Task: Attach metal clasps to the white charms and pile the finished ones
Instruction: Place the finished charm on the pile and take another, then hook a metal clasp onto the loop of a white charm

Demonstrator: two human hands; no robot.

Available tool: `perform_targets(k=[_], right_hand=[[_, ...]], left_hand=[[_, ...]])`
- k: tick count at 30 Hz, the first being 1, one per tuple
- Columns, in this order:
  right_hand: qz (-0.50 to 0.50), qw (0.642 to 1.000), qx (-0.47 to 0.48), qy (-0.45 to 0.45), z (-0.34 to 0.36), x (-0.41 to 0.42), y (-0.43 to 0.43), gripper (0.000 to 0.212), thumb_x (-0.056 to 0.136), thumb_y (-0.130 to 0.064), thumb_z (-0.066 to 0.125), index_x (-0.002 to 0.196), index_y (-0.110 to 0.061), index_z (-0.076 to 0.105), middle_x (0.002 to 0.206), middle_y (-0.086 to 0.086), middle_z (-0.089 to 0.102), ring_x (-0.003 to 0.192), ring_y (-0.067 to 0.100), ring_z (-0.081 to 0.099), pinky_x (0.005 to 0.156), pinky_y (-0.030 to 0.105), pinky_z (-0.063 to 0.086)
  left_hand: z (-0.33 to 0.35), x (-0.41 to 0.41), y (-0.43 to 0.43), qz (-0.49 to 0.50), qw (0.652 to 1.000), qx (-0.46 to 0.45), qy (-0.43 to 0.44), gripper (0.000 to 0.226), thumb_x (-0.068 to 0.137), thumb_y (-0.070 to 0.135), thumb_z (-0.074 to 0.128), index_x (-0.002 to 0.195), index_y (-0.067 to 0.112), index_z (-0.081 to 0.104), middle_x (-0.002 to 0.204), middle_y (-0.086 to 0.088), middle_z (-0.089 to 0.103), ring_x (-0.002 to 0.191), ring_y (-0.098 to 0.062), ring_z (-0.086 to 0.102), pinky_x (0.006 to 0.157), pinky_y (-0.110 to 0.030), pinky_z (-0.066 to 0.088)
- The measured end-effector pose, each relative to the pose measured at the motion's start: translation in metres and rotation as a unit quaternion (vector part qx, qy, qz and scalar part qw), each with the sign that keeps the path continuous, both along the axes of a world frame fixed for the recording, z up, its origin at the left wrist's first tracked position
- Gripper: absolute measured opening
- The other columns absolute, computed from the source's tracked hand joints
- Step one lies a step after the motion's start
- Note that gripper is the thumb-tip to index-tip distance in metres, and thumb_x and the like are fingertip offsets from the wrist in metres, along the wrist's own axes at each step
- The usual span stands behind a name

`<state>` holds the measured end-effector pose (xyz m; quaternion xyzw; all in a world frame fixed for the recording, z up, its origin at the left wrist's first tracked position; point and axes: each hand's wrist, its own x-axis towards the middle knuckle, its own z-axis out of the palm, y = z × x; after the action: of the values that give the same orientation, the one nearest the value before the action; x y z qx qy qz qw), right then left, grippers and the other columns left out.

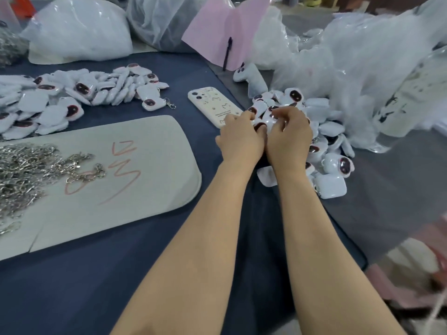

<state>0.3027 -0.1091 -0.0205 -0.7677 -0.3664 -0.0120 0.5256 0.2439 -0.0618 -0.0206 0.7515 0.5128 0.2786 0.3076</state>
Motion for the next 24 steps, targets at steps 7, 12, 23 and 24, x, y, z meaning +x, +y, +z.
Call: perform_targets(k=[7, 12, 23, 24], right_hand=[[0.025, 0.997, 0.069, 0.013, 0.012, -0.021, 0.012, 0.025, 0.090, -0.002, 0.043, 0.106, -0.006, 0.062, 0.106, 0.005, 0.064, 0.096, 0.013, 0.055, 0.086, 0.013, 0.040], [0.122, 0.986, 0.081, 0.085, 0.023, -0.078, 0.048, 0.022, 0.092, -0.007, 0.046, 0.109, -0.012, 0.059, 0.106, -0.001, 0.063, 0.098, 0.008, 0.056, 0.087, 0.017, 0.043], [0.370, 0.924, -0.062, 0.070, 0.007, -0.236, 0.142, 0.033, 0.091, -0.010, 0.047, 0.121, -0.012, 0.059, 0.113, 0.008, 0.063, 0.107, 0.022, 0.054, 0.082, 0.021, 0.035], [0.377, 0.921, -0.078, 0.057, 0.003, -0.246, 0.149, 0.034, 0.090, -0.010, 0.048, 0.122, -0.014, 0.059, 0.116, 0.009, 0.062, 0.109, 0.022, 0.054, 0.086, 0.023, 0.036]], left_hand=[[0.012, -0.023, 0.011, 0.055, 0.974, -0.054, -0.214, 0.020, 0.093, 0.027, 0.051, 0.106, 0.014, 0.061, 0.111, 0.001, 0.062, 0.105, -0.016, 0.056, 0.085, -0.025, 0.042], [0.034, -0.076, 0.034, 0.116, 0.940, -0.041, -0.320, 0.010, 0.092, 0.016, 0.050, 0.096, 0.015, 0.060, 0.096, 0.006, 0.059, 0.097, -0.012, 0.056, 0.085, -0.023, 0.044], [0.041, -0.243, 0.104, 0.349, 0.865, -0.060, -0.356, 0.020, 0.090, 0.009, 0.046, 0.100, 0.000, 0.062, 0.099, -0.017, 0.061, 0.085, -0.025, 0.050, 0.069, -0.033, 0.041], [0.039, -0.253, 0.109, 0.363, 0.857, -0.071, -0.360, 0.024, 0.090, 0.007, 0.045, 0.106, -0.004, 0.060, 0.104, -0.021, 0.061, 0.085, -0.028, 0.052, 0.066, -0.040, 0.041]])
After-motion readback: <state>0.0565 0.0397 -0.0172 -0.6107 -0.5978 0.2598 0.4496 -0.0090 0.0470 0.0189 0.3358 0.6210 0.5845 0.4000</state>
